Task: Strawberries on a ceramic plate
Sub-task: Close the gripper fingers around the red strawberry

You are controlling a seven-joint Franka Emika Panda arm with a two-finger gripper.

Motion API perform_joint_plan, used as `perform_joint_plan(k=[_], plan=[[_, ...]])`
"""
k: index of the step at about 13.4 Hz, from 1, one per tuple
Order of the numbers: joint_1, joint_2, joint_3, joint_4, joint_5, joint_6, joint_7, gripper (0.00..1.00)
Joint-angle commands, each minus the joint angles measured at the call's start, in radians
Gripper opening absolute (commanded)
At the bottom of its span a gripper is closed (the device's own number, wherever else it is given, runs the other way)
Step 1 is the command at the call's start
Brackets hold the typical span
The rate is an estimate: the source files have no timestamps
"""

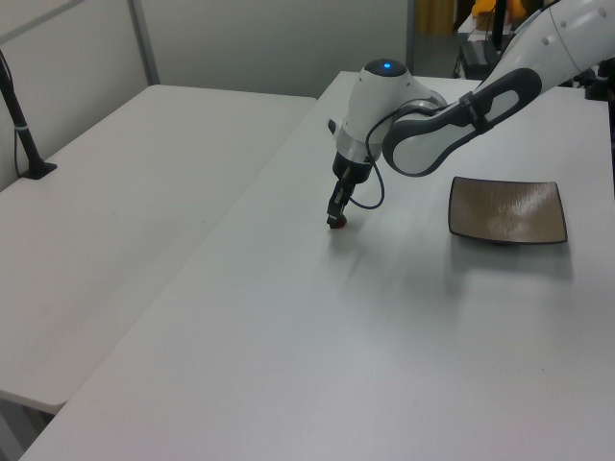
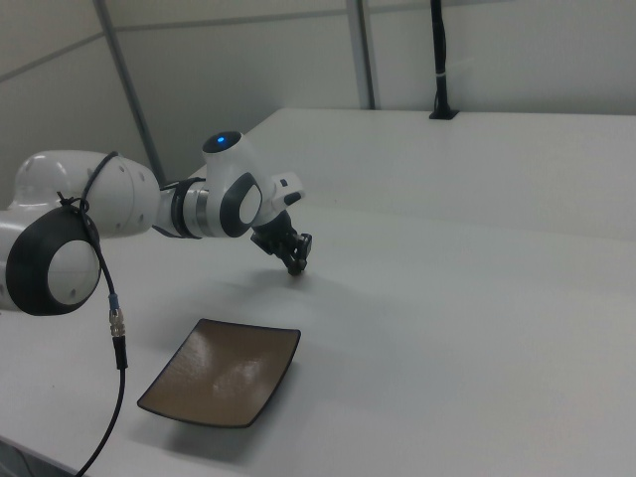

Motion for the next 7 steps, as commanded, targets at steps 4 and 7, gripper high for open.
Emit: perform_joint_plan(k=[4,7], plan=[[0.005,-0.033,-0.005,-0.007,-0.016,0.002,-0.01,0.05],[0.003,-0.105,-0.005,-0.027,-0.016,-0.029,-0.011,0.05]])
